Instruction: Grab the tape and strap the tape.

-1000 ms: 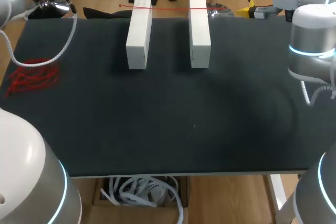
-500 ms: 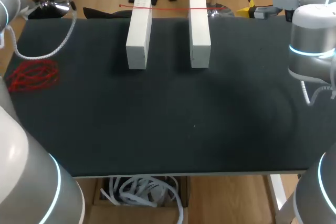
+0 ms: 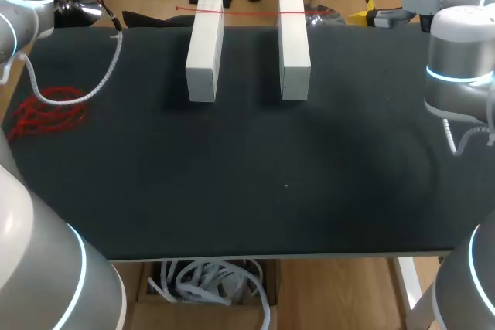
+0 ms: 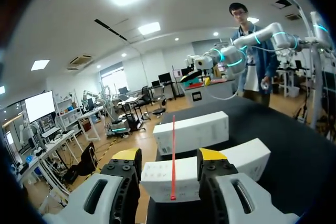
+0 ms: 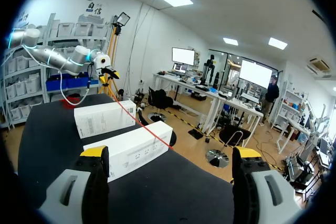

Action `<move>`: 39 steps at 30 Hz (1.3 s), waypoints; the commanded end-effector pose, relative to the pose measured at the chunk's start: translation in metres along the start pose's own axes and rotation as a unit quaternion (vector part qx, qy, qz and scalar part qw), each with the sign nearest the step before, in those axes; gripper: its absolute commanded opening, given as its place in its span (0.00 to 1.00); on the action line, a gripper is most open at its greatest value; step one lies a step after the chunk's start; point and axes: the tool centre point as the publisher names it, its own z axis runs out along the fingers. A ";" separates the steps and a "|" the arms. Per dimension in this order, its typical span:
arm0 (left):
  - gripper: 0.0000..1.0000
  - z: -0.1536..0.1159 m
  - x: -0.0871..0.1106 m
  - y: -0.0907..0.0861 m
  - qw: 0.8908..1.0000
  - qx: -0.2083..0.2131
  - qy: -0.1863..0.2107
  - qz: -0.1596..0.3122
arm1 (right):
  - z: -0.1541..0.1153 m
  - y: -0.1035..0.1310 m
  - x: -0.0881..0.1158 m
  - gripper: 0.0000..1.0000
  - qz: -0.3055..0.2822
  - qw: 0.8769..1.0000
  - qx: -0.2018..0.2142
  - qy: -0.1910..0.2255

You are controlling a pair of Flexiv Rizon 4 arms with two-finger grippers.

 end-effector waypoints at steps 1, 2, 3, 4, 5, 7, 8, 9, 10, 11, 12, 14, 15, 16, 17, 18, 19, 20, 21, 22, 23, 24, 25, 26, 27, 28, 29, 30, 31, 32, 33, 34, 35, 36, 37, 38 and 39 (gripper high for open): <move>0.44 0.004 -0.009 0.015 0.941 0.049 0.336 -0.003 | 0.000 0.000 0.000 1.00 0.000 1.000 0.001 0.000; 0.44 0.005 -0.008 0.017 0.939 0.049 0.339 -0.005 | 0.000 0.000 0.000 1.00 0.000 1.000 0.001 0.000; 0.43 0.006 -0.008 0.018 0.939 0.050 0.339 -0.006 | 0.000 0.000 0.000 1.00 0.000 1.000 0.001 0.000; 0.43 0.006 -0.007 0.020 0.940 0.053 0.337 -0.007 | 0.000 0.000 0.000 1.00 0.000 1.000 0.001 0.000; 0.43 0.007 -0.007 0.023 0.940 0.053 0.337 -0.008 | 0.000 0.000 0.000 1.00 0.000 1.000 0.001 0.000; 0.44 0.008 -0.006 0.026 0.940 0.056 0.336 -0.008 | 0.000 0.000 0.000 1.00 0.000 1.000 0.001 0.000; 0.44 0.009 -0.006 0.028 0.940 0.057 0.336 -0.009 | 0.000 0.000 0.000 1.00 0.000 1.000 0.001 0.000; 0.45 0.010 -0.006 0.030 0.939 0.059 0.337 -0.010 | 0.000 0.000 0.000 1.00 0.000 1.000 0.001 0.000; 0.45 0.010 -0.006 0.032 0.939 0.059 0.338 -0.010 | 0.000 0.000 0.000 1.00 0.000 1.000 0.001 0.000; 0.46 0.011 -0.005 0.034 0.939 0.060 0.338 -0.010 | 0.000 0.000 0.000 1.00 0.000 1.000 0.001 0.000; 0.45 0.011 -0.005 0.036 0.939 0.061 0.338 -0.010 | 0.000 0.000 0.000 1.00 0.000 1.000 0.001 0.000; 0.44 0.010 -0.004 0.043 0.940 0.064 0.334 -0.012 | 0.000 0.000 0.000 1.00 0.000 1.000 0.001 0.000; 0.44 0.010 -0.004 0.046 0.941 0.063 0.333 -0.013 | 0.000 0.000 0.000 1.00 0.000 1.000 0.001 0.000; 0.42 0.009 -0.003 0.049 0.943 0.064 0.327 -0.015 | 0.000 0.000 0.000 1.00 0.000 1.000 0.001 0.000; 0.42 0.008 -0.003 0.052 0.943 0.064 0.327 -0.015 | 0.000 0.000 0.000 1.00 0.000 1.000 0.001 0.000; 0.42 0.008 -0.002 0.054 0.943 0.064 0.325 -0.017 | 0.000 0.000 0.000 1.00 0.000 1.000 0.001 0.000; 0.42 0.007 -0.001 0.056 0.944 0.066 0.322 -0.017 | 0.000 0.000 0.000 1.00 0.000 1.000 0.001 0.000; 0.42 0.006 -0.001 0.058 0.944 0.065 0.322 -0.018 | 0.000 0.000 0.000 1.00 0.000 1.000 0.001 0.000; 0.41 0.006 0.000 0.060 0.945 0.067 0.318 -0.021 | 0.000 0.000 0.000 1.00 0.000 1.000 0.001 0.000; 0.42 0.005 0.001 0.063 0.946 0.067 0.317 -0.021 | 0.000 0.000 0.000 1.00 0.000 1.000 0.001 0.000; 0.42 0.005 0.001 0.065 0.946 0.067 0.318 -0.023 | 0.000 0.000 0.000 1.00 0.000 1.000 0.001 0.000; 0.43 0.004 0.002 0.067 0.945 0.067 0.318 -0.025 | 0.000 0.000 0.000 1.00 0.000 1.000 0.001 0.000; 0.44 0.004 0.002 0.068 0.945 0.067 0.318 -0.026 | 0.000 0.000 0.000 1.00 0.000 1.000 0.001 0.000; 0.43 0.003 0.002 0.070 0.945 0.067 0.318 -0.027 | 0.000 0.000 0.000 1.00 0.000 1.000 0.001 0.000; 0.42 0.003 0.002 0.071 0.946 0.068 0.315 -0.029 | 0.000 0.000 0.000 1.00 0.000 1.000 0.001 0.000; 0.42 0.003 0.002 0.071 0.946 0.068 0.315 -0.029 | 0.000 0.000 0.000 1.00 0.000 1.000 0.001 0.000; 0.42 0.003 0.002 0.073 0.946 0.068 0.315 -0.029 | 0.000 0.000 0.000 1.00 0.000 1.000 0.001 0.000; 0.42 0.002 0.002 0.075 0.946 0.068 0.314 -0.030 | 0.000 0.000 0.000 1.00 0.000 1.000 0.001 0.000; 0.41 0.002 0.001 0.076 0.946 0.068 0.314 -0.030 | 0.000 0.000 0.000 1.00 0.000 1.000 0.001 0.000; 0.40 0.001 0.000 0.077 0.946 0.068 0.314 -0.030 | 0.000 0.000 0.000 1.00 0.000 1.000 0.001 0.000; 0.39 0.001 -0.001 0.078 0.946 0.068 0.315 -0.030 | 0.000 0.000 0.000 1.00 0.000 1.000 0.001 0.000; 0.38 0.001 -0.002 0.080 0.946 0.068 0.315 -0.030 | 0.000 0.000 0.000 1.00 0.000 1.000 0.001 0.000; 0.37 0.001 -0.003 0.081 0.945 0.068 0.317 -0.030 | 0.000 0.000 0.000 1.00 0.000 1.000 0.001 0.000; 0.37 0.001 -0.004 0.082 0.945 0.068 0.319 -0.030 | 0.000 0.000 0.000 1.00 0.000 1.000 0.001 0.000; 0.37 0.001 -0.004 0.083 0.945 0.069 0.320 -0.030 | 0.000 0.000 0.000 1.00 0.000 1.000 0.001 0.000; 0.38 0.002 -0.007 0.085 0.942 0.069 0.326 -0.030 | 0.000 0.000 0.000 1.00 0.000 1.000 0.001 0.000; 0.38 0.002 -0.007 0.085 0.942 0.070 0.327 -0.029 | 0.000 0.000 0.000 1.00 0.000 1.000 0.001 0.000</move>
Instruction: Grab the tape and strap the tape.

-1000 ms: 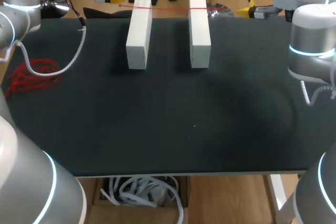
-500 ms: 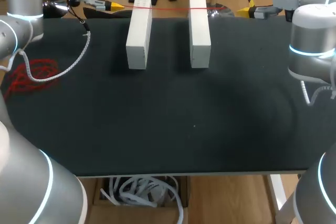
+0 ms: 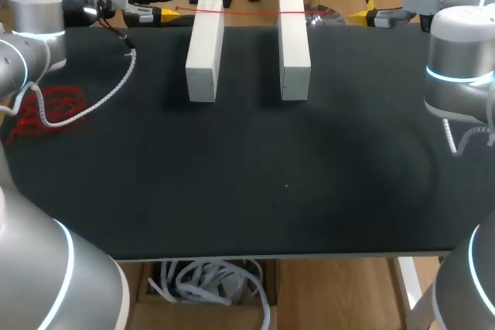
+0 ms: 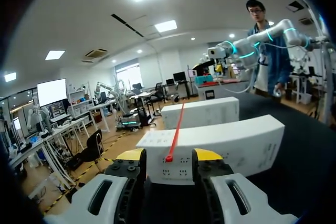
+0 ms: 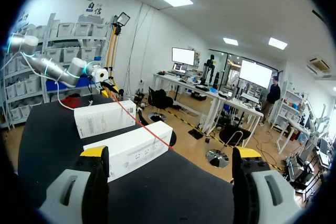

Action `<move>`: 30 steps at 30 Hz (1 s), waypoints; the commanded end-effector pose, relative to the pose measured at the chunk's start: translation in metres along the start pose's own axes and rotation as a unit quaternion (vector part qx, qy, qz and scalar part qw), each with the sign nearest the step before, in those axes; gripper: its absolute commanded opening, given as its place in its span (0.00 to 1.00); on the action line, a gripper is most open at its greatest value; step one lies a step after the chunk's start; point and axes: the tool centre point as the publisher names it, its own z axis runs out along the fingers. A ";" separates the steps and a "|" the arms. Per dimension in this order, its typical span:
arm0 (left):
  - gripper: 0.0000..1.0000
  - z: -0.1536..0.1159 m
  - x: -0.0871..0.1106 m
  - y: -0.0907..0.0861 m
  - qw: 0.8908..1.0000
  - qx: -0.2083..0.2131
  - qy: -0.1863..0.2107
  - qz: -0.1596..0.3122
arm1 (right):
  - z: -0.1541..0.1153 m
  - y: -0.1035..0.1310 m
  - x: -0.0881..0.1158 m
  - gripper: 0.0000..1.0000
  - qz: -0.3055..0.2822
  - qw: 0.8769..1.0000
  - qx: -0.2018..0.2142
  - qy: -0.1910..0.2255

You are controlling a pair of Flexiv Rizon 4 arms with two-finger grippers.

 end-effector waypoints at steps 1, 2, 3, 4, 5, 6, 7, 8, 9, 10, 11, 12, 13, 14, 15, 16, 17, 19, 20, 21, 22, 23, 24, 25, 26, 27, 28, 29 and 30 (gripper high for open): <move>0.38 0.005 -0.012 0.011 0.921 0.056 0.385 0.000 | 0.000 0.000 0.000 1.00 0.000 1.000 0.001 0.000; 0.38 0.005 -0.012 0.011 0.921 0.057 0.386 0.000 | 0.000 0.000 0.000 1.00 0.000 1.000 0.001 0.000; 0.37 0.006 -0.013 0.012 0.920 0.057 0.387 0.000 | 0.000 0.000 0.000 1.00 0.000 1.000 0.001 0.000; 0.36 0.007 -0.013 0.012 0.920 0.058 0.387 0.000 | 0.000 0.000 0.000 1.00 0.000 1.000 0.001 0.000; 0.36 0.007 -0.013 0.012 0.920 0.059 0.388 0.000 | 0.000 0.000 0.000 1.00 0.000 1.000 0.001 0.000; 0.35 0.007 -0.012 0.013 0.919 0.060 0.389 -0.001 | 0.000 0.000 0.000 1.00 0.000 1.000 0.001 0.000; 0.35 0.008 -0.012 0.013 0.918 0.061 0.391 -0.001 | 0.000 0.000 0.000 1.00 0.000 1.000 0.001 0.000; 0.33 0.008 -0.012 0.014 0.918 0.061 0.392 -0.002 | 0.000 0.000 0.000 1.00 0.000 1.000 0.001 0.000; 0.31 0.008 -0.011 0.014 0.918 0.062 0.393 -0.002 | 0.000 0.000 0.000 1.00 0.000 1.000 0.001 0.000; 0.30 0.008 -0.011 0.015 0.918 0.062 0.393 -0.002 | 0.000 0.000 0.000 1.00 0.000 1.000 0.001 0.000; 0.28 0.008 -0.011 0.015 0.918 0.062 0.393 -0.002 | 0.000 0.000 0.000 1.00 0.000 1.000 0.001 0.000; 0.26 0.008 -0.010 0.015 0.917 0.062 0.393 -0.003 | 0.000 0.000 0.000 1.00 0.000 1.000 0.001 0.000; 0.26 0.007 -0.009 0.015 0.917 0.063 0.394 -0.003 | 0.000 0.000 0.000 1.00 0.000 1.000 0.001 0.000; 0.26 0.007 -0.009 0.015 0.917 0.063 0.394 -0.004 | 0.000 0.000 0.000 1.00 0.000 1.000 0.001 0.000; 0.26 0.006 -0.008 0.015 0.917 0.063 0.393 -0.004 | 0.000 0.000 0.000 1.00 0.000 1.000 0.001 0.000; 0.26 0.006 -0.007 0.015 0.917 0.063 0.393 -0.004 | 0.000 0.000 0.000 1.00 0.000 1.000 0.001 0.000; 0.26 0.006 -0.006 0.015 0.917 0.064 0.393 -0.004 | 0.000 0.000 0.000 1.00 0.000 1.000 0.001 0.000; 0.25 0.006 -0.004 0.014 0.918 0.064 0.392 -0.005 | 0.000 0.000 0.000 1.00 0.000 1.000 0.001 0.000; 0.25 0.006 -0.004 0.014 0.918 0.065 0.392 -0.006 | 0.000 0.000 0.000 1.00 0.000 1.000 0.001 0.000; 0.24 0.006 -0.003 0.014 0.918 0.065 0.391 -0.006 | 0.000 0.000 0.000 1.00 0.000 1.000 0.001 0.000; 0.24 0.006 -0.002 0.014 0.918 0.065 0.391 -0.007 | 0.000 0.000 0.000 1.00 0.000 1.000 0.001 0.000; 0.23 0.006 -0.002 0.014 0.918 0.066 0.391 -0.007 | 0.000 0.000 0.000 1.00 0.000 1.000 0.001 0.000; 0.23 0.006 -0.001 0.014 0.918 0.066 0.390 -0.007 | 0.000 0.000 0.000 1.00 0.000 1.000 0.001 0.000; 0.24 0.006 -0.001 0.013 0.918 0.066 0.390 -0.007 | 0.000 0.000 0.000 1.00 0.000 1.000 0.001 0.000; 0.24 0.006 0.000 0.013 0.918 0.066 0.390 -0.007 | 0.000 0.000 0.000 1.00 0.000 1.000 0.001 0.000; 0.24 0.006 0.000 0.013 0.919 0.067 0.390 -0.007 | 0.000 0.000 0.000 1.00 0.000 1.000 0.001 0.000; 0.24 0.006 0.000 0.013 0.919 0.066 0.389 -0.007 | 0.000 0.000 0.000 1.00 0.000 1.000 0.001 0.000; 0.23 0.006 0.000 0.013 0.919 0.066 0.389 -0.007 | 0.000 0.000 0.000 1.00 0.000 1.000 0.001 0.000; 0.22 0.006 0.000 0.013 0.919 0.066 0.389 -0.006 | 0.000 0.000 0.000 1.00 0.000 1.000 0.001 0.000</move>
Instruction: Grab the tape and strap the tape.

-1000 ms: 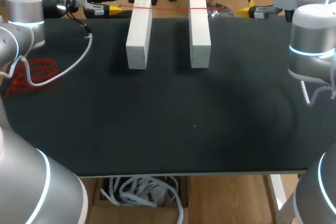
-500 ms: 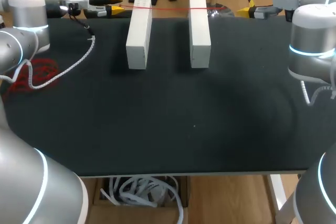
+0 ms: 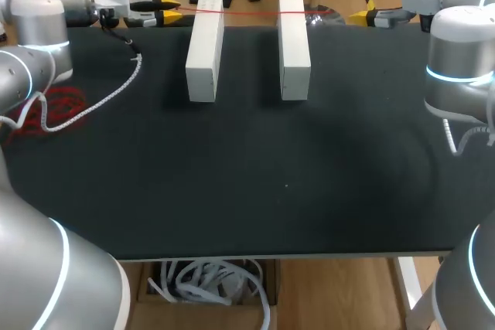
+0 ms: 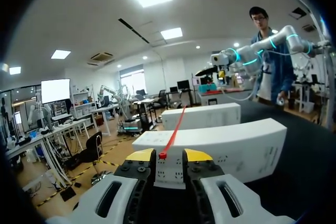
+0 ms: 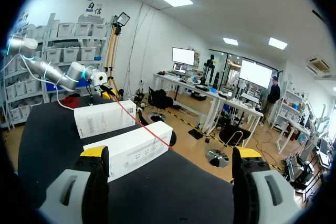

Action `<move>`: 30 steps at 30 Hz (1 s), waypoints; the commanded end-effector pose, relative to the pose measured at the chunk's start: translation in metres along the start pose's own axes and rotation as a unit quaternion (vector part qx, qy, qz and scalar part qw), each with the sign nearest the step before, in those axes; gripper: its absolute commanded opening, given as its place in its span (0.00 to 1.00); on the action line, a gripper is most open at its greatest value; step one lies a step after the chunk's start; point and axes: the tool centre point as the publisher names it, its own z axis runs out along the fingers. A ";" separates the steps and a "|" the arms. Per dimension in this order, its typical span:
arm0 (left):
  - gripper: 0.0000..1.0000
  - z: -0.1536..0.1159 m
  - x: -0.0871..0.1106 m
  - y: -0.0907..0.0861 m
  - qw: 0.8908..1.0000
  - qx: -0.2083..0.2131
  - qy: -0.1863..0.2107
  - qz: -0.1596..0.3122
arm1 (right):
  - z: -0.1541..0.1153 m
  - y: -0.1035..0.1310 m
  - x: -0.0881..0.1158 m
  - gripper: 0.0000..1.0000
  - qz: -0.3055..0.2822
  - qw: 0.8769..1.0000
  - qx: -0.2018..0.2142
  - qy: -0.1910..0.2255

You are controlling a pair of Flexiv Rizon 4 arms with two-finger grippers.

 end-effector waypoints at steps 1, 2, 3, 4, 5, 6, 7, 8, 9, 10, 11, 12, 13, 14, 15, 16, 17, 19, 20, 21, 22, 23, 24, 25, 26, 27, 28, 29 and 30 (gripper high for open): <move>0.22 0.001 -0.007 0.007 0.915 0.024 0.402 0.000 | 0.000 0.000 0.000 1.00 0.000 1.000 0.001 0.000; 0.22 0.001 -0.007 0.007 0.915 0.024 0.402 0.000 | 0.000 0.000 0.000 1.00 0.000 1.000 0.001 0.000; 0.21 0.001 -0.007 0.007 0.915 0.024 0.402 0.000 | 0.000 0.000 0.000 1.00 0.000 1.000 0.001 0.000; 0.20 0.001 -0.007 0.007 0.915 0.024 0.402 0.000 | 0.000 0.000 0.000 1.00 0.000 1.000 0.001 0.000; 0.20 0.001 -0.007 0.007 0.915 0.024 0.402 0.000 | 0.000 0.000 0.000 1.00 0.000 1.000 0.001 0.000; 0.19 0.001 -0.007 0.007 0.916 0.024 0.401 0.000 | 0.000 0.000 0.000 1.00 0.000 1.000 0.001 0.000; 0.19 0.001 -0.007 0.006 0.916 0.025 0.401 0.000 | 0.000 0.000 0.000 1.00 0.000 1.000 0.001 0.000; 0.19 0.001 -0.007 0.006 0.916 0.025 0.401 0.000 | 0.000 0.000 0.000 1.00 0.000 1.000 0.001 0.000; 0.20 0.002 -0.007 0.006 0.916 0.025 0.401 0.001 | 0.000 0.000 0.000 1.00 0.000 1.000 0.001 0.000; 0.20 0.002 -0.007 0.006 0.915 0.025 0.402 0.001 | 0.000 0.000 0.000 1.00 0.000 1.000 0.001 0.000; 0.20 0.002 -0.007 0.005 0.915 0.025 0.402 0.001 | 0.000 0.000 0.000 1.00 0.000 1.000 0.001 0.000; 0.20 0.002 -0.007 0.005 0.915 0.025 0.403 0.002 | 0.000 0.000 0.000 1.00 0.000 1.000 0.001 0.000; 0.19 0.003 -0.007 0.005 0.915 0.026 0.403 0.002 | 0.000 0.000 0.000 1.00 0.000 1.000 0.001 0.000; 0.19 0.003 -0.007 0.004 0.915 0.025 0.404 0.003 | 0.000 0.000 0.000 1.00 0.000 1.000 0.001 0.000; 0.18 0.004 -0.007 0.003 0.915 0.026 0.403 0.003 | 0.000 0.000 0.000 1.00 0.000 1.000 0.001 0.000; 0.16 0.004 -0.007 0.003 0.915 0.026 0.403 0.004 | 0.000 0.000 0.000 1.00 0.000 1.000 0.001 0.000; 0.15 0.004 -0.007 0.002 0.915 0.026 0.403 0.004 | 0.000 0.000 0.000 1.00 0.000 1.000 0.001 0.000; 0.14 0.004 -0.007 0.002 0.915 0.025 0.404 0.005 | 0.000 0.000 0.000 1.00 0.000 1.000 0.001 0.000; 0.13 0.004 -0.007 0.002 0.915 0.025 0.404 0.005 | 0.000 0.000 0.000 1.00 0.000 1.000 0.001 0.000; 0.11 0.004 -0.007 0.002 0.915 0.025 0.404 0.005 | 0.000 0.000 0.000 1.00 0.000 1.000 0.001 0.000; 0.10 0.004 -0.007 0.002 0.914 0.025 0.404 0.005 | 0.000 0.000 0.000 1.00 0.000 1.000 0.001 0.000; 0.09 0.004 -0.007 0.002 0.915 0.024 0.404 0.004 | 0.000 0.000 0.000 1.00 0.000 1.000 0.001 0.000; 0.07 0.004 -0.007 0.002 0.915 0.024 0.403 0.004 | 0.000 0.000 0.000 1.00 0.000 1.000 0.001 0.000; 0.04 0.004 -0.007 0.002 0.915 0.024 0.404 0.004 | 0.000 0.000 0.000 1.00 0.000 1.000 0.001 0.000; 0.00 0.004 -0.007 0.002 0.914 0.024 0.404 0.004 | 0.000 0.000 0.000 1.00 0.000 1.000 0.001 0.000; 0.00 0.004 -0.007 0.002 0.914 0.024 0.404 0.003 | 0.000 0.000 0.000 1.00 0.000 1.000 0.001 0.000; 0.00 0.004 -0.006 0.002 0.914 0.024 0.404 0.003 | 0.000 0.000 0.000 1.00 0.000 1.000 0.001 0.000; 0.00 0.004 -0.006 0.002 0.914 0.025 0.405 0.002 | 0.000 0.000 0.000 1.00 0.000 1.000 0.001 0.000; 0.00 0.004 -0.006 0.002 0.914 0.025 0.405 0.002 | 0.000 0.000 0.000 1.00 0.000 1.000 0.001 0.000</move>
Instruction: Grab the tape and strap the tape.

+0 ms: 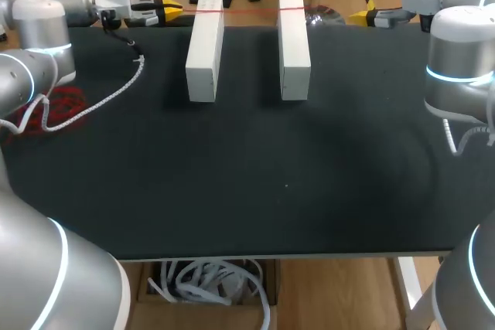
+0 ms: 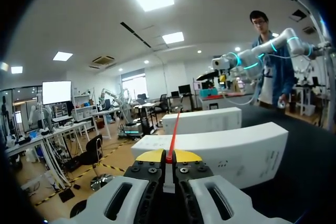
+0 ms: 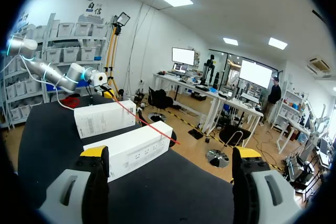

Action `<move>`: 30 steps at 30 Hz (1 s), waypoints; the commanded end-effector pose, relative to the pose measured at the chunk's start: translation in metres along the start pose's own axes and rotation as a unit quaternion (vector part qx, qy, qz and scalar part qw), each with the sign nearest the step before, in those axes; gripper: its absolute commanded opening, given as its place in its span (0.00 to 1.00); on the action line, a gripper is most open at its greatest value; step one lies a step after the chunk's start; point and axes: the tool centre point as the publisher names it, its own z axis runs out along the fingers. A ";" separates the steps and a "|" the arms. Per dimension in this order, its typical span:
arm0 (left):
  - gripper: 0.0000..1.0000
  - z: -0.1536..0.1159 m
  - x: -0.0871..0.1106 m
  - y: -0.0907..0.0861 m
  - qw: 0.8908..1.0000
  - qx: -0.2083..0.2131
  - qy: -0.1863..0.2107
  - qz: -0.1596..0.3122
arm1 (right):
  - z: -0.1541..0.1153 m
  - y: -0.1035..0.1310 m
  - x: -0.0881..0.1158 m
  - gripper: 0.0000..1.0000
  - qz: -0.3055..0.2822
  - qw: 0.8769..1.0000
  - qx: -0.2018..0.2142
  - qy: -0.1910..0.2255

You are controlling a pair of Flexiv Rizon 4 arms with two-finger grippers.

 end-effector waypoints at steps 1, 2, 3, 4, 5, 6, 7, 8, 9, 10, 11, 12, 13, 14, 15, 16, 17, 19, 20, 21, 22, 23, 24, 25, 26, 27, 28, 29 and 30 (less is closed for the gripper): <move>0.00 0.001 -0.006 0.006 0.912 0.006 0.410 -0.001 | 0.000 0.000 0.000 1.00 0.000 1.000 0.001 0.000; 0.00 0.001 -0.005 0.005 0.912 0.006 0.410 -0.001 | 0.000 0.000 0.000 1.00 0.000 1.000 0.001 0.000; 0.00 0.002 -0.005 0.005 0.912 0.007 0.411 0.000 | 0.000 0.000 0.000 1.00 0.000 1.000 0.001 0.000; 0.00 0.002 -0.004 0.005 0.911 0.007 0.411 0.000 | 0.000 0.000 0.000 1.00 0.000 1.000 0.001 0.000; 0.00 0.002 -0.004 0.005 0.911 0.009 0.412 0.001 | 0.000 0.000 0.000 1.00 0.000 1.000 0.001 0.000; 0.00 0.003 -0.003 0.005 0.911 0.010 0.413 0.002 | 0.000 0.000 0.000 1.00 0.000 1.000 0.001 0.000; 0.00 0.003 -0.002 0.004 0.911 0.011 0.413 0.002 | 0.000 0.000 0.000 1.00 0.000 1.000 0.001 0.000; 0.00 0.004 -0.002 0.004 0.910 0.014 0.414 0.004 | 0.000 0.000 0.000 1.00 0.000 1.000 0.001 0.000; 0.00 0.005 -0.001 0.003 0.910 0.016 0.415 0.006 | 0.000 0.000 0.000 1.00 0.000 1.000 0.001 0.000; 0.00 0.006 -0.001 0.002 0.909 0.019 0.416 0.008 | 0.000 0.000 0.000 1.00 0.000 1.000 0.001 0.000; 0.00 0.007 0.000 0.000 0.908 0.020 0.419 0.011 | 0.000 0.000 0.000 1.00 0.000 1.000 0.001 0.000; 0.00 0.008 0.001 -0.002 0.908 0.026 0.419 0.015 | 0.000 0.000 0.000 1.00 0.000 1.000 0.001 0.000; 0.00 0.009 0.002 -0.004 0.907 0.032 0.419 0.017 | 0.000 0.000 0.000 1.00 0.000 1.000 0.001 0.000; 0.00 0.011 0.003 -0.007 0.907 0.038 0.419 0.021 | 0.000 0.000 0.000 1.00 0.000 1.000 0.001 0.000; 0.00 0.012 0.004 -0.009 0.907 0.045 0.418 0.025 | 0.000 0.000 0.000 1.00 0.000 1.000 0.001 0.000; 0.00 0.013 0.005 -0.012 0.908 0.054 0.414 0.029 | 0.000 0.000 0.000 1.00 0.000 1.000 0.001 0.000; 0.00 0.013 0.006 -0.015 0.906 0.057 0.419 0.032 | 0.000 0.000 0.000 1.00 0.000 1.000 0.001 0.000; 0.00 0.015 0.009 -0.021 0.905 0.071 0.418 0.035 | 0.000 0.000 0.000 1.00 0.000 1.000 0.001 0.000; 0.00 0.016 0.010 -0.025 0.902 0.077 0.423 0.032 | 0.000 0.000 0.000 1.00 0.000 1.000 0.001 0.000; 0.00 0.016 0.012 -0.029 0.903 0.085 0.420 0.033 | 0.000 0.000 0.000 1.00 0.000 1.000 0.001 0.000; 0.00 0.016 0.013 -0.033 0.903 0.093 0.418 0.032 | 0.000 0.000 0.000 1.00 0.000 1.000 0.001 0.000; 0.00 0.015 0.015 -0.038 0.902 0.098 0.420 0.029 | 0.000 0.000 0.000 1.00 0.000 1.000 0.001 0.000; 0.00 0.015 0.016 -0.043 0.905 0.111 0.409 0.028 | 0.000 0.000 0.000 1.00 0.000 1.000 0.001 0.000; 0.00 0.013 0.018 -0.046 0.908 0.123 0.400 0.027 | 0.000 0.000 0.000 1.00 0.000 1.000 0.001 0.000; 0.00 0.012 0.019 -0.052 0.908 0.133 0.395 0.031 | 0.000 0.000 0.000 1.00 0.000 1.000 0.001 0.000; 0.00 0.012 0.020 -0.057 0.910 0.147 0.386 0.030 | 0.000 0.000 0.000 1.00 0.000 1.000 0.001 0.000; 0.00 0.011 0.022 -0.061 0.910 0.156 0.383 0.031 | 0.000 0.000 0.000 1.00 0.000 1.000 0.001 0.000; 0.00 0.012 0.023 -0.067 0.909 0.169 0.379 0.039 | 0.000 0.000 0.000 1.00 0.000 1.000 0.001 0.000; 0.00 0.012 0.025 -0.073 0.909 0.186 0.371 0.036 | 0.000 0.000 0.000 1.00 0.000 1.000 0.001 0.000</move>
